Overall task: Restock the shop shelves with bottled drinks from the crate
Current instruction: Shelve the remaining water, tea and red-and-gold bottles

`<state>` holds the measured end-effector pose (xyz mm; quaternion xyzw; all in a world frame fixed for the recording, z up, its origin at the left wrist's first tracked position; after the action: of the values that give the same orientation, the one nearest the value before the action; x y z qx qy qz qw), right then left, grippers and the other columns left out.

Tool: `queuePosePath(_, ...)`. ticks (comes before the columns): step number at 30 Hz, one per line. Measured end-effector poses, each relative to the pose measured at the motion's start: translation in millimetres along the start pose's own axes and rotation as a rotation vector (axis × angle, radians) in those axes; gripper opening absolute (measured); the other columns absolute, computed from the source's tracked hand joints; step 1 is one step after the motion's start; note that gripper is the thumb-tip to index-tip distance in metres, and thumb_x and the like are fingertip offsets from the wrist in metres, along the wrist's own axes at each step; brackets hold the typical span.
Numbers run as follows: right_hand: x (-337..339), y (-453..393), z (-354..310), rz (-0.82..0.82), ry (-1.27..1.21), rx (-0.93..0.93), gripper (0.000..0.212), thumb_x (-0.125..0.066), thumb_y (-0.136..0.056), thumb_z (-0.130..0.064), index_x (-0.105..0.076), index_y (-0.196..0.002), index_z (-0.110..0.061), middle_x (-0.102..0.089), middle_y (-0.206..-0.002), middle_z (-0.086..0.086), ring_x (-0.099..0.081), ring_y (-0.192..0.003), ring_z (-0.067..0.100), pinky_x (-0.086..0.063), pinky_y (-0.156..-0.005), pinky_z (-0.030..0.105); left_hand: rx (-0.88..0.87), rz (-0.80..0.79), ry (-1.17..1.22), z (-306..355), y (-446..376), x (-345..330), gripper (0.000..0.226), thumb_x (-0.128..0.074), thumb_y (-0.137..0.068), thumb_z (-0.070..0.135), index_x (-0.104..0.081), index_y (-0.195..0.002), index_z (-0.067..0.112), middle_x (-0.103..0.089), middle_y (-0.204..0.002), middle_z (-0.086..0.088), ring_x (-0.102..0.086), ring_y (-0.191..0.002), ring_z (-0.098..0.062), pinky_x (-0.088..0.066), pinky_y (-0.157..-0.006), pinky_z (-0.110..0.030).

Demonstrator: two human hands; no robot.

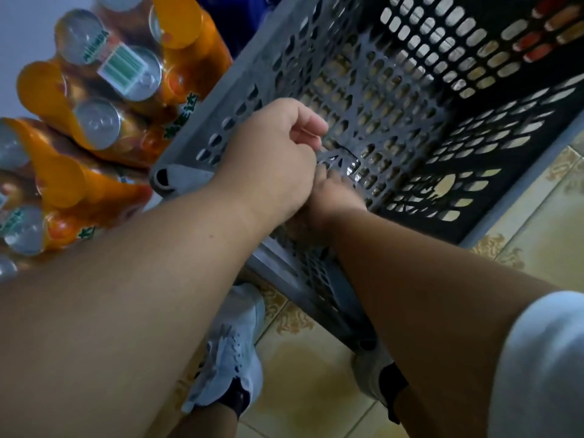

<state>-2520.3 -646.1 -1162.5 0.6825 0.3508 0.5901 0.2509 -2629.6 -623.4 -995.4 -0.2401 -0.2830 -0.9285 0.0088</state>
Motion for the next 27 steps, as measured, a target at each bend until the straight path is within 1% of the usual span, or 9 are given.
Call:
queuePosePath(3,2.0,-19.7,19.8,0.008,-0.102,-0.095,0.062,-0.073,-0.084,-0.030,-0.030,-0.127,-0.016,-0.059,-0.121,0.018,-0.058,-0.110,0.037,-0.051,-0.084,0.045,0.006,-0.001,0.004,-2.3,-4.4,-1.1,0.038,-0.052,-0.093,-0.001,-0.063,-0.095,0.036,-0.067,-0.095,0.015,-0.064,-0.094,-0.002,-0.049,-0.076,-0.015)
queuePosePath(5,4.0,-25.0,27.7,0.017,-0.216,-0.112,0.065,-0.071,-0.084,-0.039,-0.034,-0.131,-0.015,-0.064,-0.115,0.014,-0.062,-0.101,0.034,-0.048,-0.075,0.037,0.017,0.016,0.027,-6.0,-8.5,1.4,0.040,-0.051,-0.092,-0.003,-0.063,-0.093,0.036,-0.067,-0.094,0.014,-0.064,-0.089,-0.002,-0.048,-0.066,-0.010)
queuePosePath(8,20.6,-13.9,39.8,0.050,-0.586,-0.152,0.068,-0.080,-0.076,-0.047,-0.046,-0.129,-0.022,-0.059,-0.091,-0.007,-0.060,-0.077,0.014,-0.041,-0.057,0.025,0.059,0.079,0.070,-8.3,-12.4,9.7,0.040,-0.053,-0.094,-0.001,-0.061,-0.092,0.038,-0.065,-0.098,0.014,-0.062,-0.088,0.000,-0.043,-0.057,0.001)
queuePosePath(10,44.5,6.4,40.9,0.071,-0.852,-0.160,0.056,-0.085,-0.073,-0.045,-0.051,-0.115,-0.029,-0.057,-0.086,-0.012,-0.061,-0.070,0.007,-0.044,-0.051,0.022,0.091,0.146,0.068,-4.4,-12.3,19.1,0.034,-0.055,-0.096,0.007,-0.058,-0.097,0.040,-0.062,-0.104,0.016,-0.058,-0.089,0.002,-0.043,-0.053,0.000)
queuePosePath(12,75.0,34.1,33.4,0.063,-1.041,-0.098,0.047,-0.087,-0.071,-0.040,-0.051,-0.100,-0.034,-0.068,-0.091,-0.006,-0.071,-0.073,0.010,-0.057,-0.056,0.027,0.142,0.217,0.048,3.9,-8.6,30.0,0.029,-0.056,-0.097,0.012,-0.056,-0.111,0.037,-0.060,-0.113,0.016,-0.053,-0.084,0.003,-0.042,-0.049,-0.009)
queuePosePath(15,127.2,88.7,19.3,0.061,-1.254,0.044,0.054,-0.088,-0.064,-0.032,-0.055,-0.107,-0.027,-0.077,-0.096,0.001,-0.077,-0.082,0.018,-0.063,-0.075,0.044,0.237,0.282,0.049,24.3,9.9,44.5,0.029,-0.057,-0.098,0.025,-0.057,-0.126,0.032,-0.059,-0.112,0.013,-0.048,-0.077,0.003,-0.038,-0.051,-0.013)
queuePosePath(20,217.5,195.4,-0.6,0.053,-1.514,0.190,0.056,-0.082,-0.070,-0.019,-0.052,-0.117,-0.014,-0.077,-0.097,0.010,-0.076,-0.086,0.027,-0.060,-0.072,0.039,0.269,0.156,0.326,104.2,66.2,51.1,0.023,-0.042,-0.083,0.061,-0.061,-0.087,0.048,-0.072,-0.095,0.007,-0.069,-0.091,-0.021,-0.058,-0.085,-0.049)
queuePosePath(24,291.9,279.5,-12.2,0.111,-1.594,0.227,0.050,-0.077,-0.076,-0.027,-0.055,-0.119,-0.015,-0.075,-0.102,0.014,-0.075,-0.090,0.031,-0.062,-0.078,0.047,0.187,0.197,0.441,187.0,120.6,86.5,0.026,-0.042,-0.079,0.071,-0.060,-0.086,0.054,-0.073,-0.083,0.019,-0.072,-0.084,-0.014,-0.061,-0.079,-0.049)
queuePosePath(27,339.6,329.8,-22.9,0.129,-1.698,0.216,0.048,-0.060,-0.087,-0.042,-0.057,-0.122,-0.009,-0.070,-0.116,0.022,-0.069,-0.105,0.042,-0.055,-0.093,0.060,0.105,0.272,0.503,247.1,157.7,125.7,0.025,-0.043,-0.084,0.067,-0.062,-0.081,0.051,-0.074,-0.078,0.013,-0.074,-0.074,-0.014,-0.062,-0.068,-0.040)
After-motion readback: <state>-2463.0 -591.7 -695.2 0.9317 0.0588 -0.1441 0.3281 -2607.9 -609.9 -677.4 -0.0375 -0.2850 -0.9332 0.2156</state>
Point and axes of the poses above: each hand's wrist, its own y-axis away from the middle knuckle, its own x-axis out of the back of the hand, z = x × y, the point moved 10 cm from there along -y, towards the middle knuckle
